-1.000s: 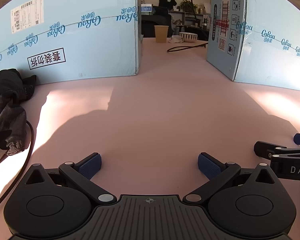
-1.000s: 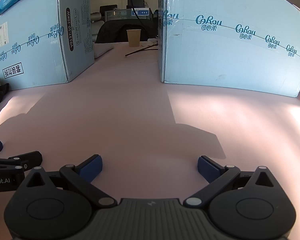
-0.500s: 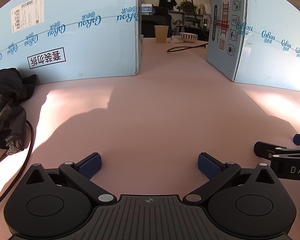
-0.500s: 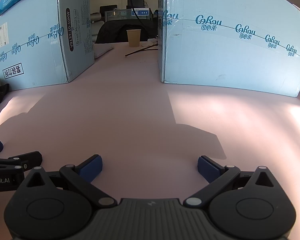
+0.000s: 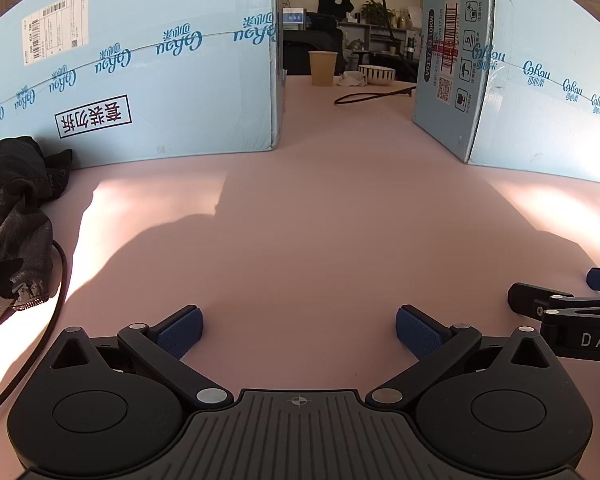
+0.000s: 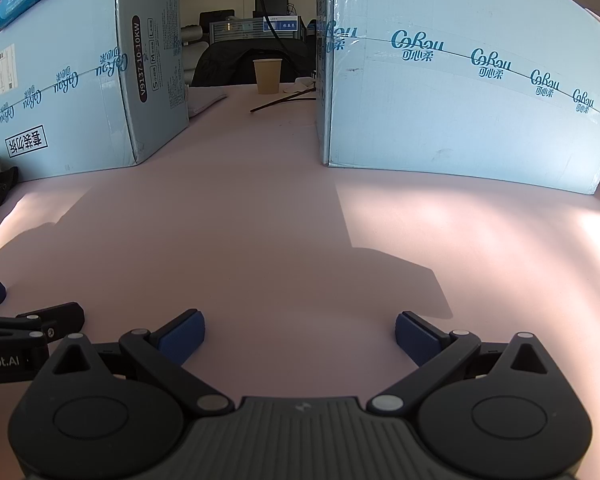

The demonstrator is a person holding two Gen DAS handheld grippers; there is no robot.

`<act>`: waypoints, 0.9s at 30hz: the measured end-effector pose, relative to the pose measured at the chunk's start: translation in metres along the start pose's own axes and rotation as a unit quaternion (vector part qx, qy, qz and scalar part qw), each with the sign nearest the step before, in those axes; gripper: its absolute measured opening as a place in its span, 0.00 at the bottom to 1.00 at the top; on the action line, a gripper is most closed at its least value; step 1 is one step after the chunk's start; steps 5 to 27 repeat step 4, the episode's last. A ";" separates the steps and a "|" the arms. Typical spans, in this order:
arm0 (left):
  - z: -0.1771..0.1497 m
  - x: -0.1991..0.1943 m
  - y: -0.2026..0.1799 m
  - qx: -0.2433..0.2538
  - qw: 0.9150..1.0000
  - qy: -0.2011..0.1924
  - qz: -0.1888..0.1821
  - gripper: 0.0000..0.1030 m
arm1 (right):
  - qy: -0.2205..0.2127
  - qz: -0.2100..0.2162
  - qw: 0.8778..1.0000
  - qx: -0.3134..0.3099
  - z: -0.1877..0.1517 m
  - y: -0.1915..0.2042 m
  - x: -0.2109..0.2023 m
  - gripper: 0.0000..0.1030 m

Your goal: Fold clothes

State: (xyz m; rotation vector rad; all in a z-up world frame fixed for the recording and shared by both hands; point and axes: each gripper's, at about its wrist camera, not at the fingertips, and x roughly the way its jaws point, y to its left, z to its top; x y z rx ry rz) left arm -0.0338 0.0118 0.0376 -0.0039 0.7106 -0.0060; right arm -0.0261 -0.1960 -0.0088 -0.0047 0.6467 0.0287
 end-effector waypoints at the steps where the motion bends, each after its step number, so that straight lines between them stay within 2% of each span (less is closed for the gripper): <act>1: 0.000 0.000 0.000 0.000 1.000 0.000 0.000 1.00 | 0.000 0.000 1.000 0.000 0.000 0.000 0.000 1.00; 27: 0.000 0.000 0.000 0.000 1.000 0.000 0.001 1.00 | 0.000 0.000 1.000 0.000 0.000 0.000 0.000 1.00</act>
